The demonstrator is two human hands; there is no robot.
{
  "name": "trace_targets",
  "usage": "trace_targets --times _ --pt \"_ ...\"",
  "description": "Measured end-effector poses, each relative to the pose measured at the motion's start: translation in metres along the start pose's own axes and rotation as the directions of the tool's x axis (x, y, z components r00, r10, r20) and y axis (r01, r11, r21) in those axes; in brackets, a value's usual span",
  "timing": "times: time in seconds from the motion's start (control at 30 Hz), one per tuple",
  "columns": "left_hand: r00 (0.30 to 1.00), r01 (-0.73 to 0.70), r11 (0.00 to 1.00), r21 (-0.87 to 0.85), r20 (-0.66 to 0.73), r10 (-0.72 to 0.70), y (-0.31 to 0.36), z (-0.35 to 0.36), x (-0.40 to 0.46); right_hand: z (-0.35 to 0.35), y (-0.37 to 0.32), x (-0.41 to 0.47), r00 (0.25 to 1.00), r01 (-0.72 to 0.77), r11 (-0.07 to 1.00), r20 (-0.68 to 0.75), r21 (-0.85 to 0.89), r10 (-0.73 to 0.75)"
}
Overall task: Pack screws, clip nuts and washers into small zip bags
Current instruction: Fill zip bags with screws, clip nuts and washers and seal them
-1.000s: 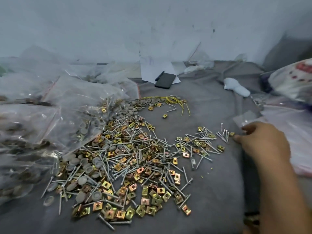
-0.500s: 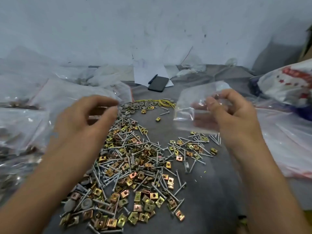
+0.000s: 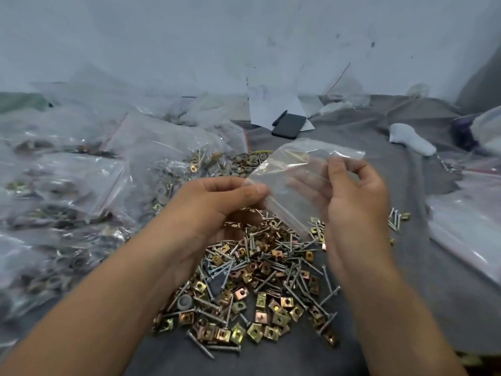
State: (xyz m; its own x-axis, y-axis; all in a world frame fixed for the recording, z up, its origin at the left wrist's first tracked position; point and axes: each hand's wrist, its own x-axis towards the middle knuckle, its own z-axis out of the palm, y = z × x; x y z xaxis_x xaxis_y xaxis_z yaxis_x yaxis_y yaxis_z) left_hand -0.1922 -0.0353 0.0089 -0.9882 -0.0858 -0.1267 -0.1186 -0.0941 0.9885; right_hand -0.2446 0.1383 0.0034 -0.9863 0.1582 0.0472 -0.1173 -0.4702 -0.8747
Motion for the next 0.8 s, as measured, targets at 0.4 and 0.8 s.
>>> trace_targets --times 0.4,0.8 --pt "0.962 -0.125 0.991 0.040 -0.239 0.131 0.001 0.001 0.004 0.002 -0.017 -0.016 0.629 0.772 0.277 0.749 -0.572 -0.209" --pt "0.940 -0.168 0.956 0.242 -0.252 0.229 0.010 -0.001 0.002 0.001 0.004 -0.008 0.787 0.585 0.583 0.570 -0.564 -0.237"
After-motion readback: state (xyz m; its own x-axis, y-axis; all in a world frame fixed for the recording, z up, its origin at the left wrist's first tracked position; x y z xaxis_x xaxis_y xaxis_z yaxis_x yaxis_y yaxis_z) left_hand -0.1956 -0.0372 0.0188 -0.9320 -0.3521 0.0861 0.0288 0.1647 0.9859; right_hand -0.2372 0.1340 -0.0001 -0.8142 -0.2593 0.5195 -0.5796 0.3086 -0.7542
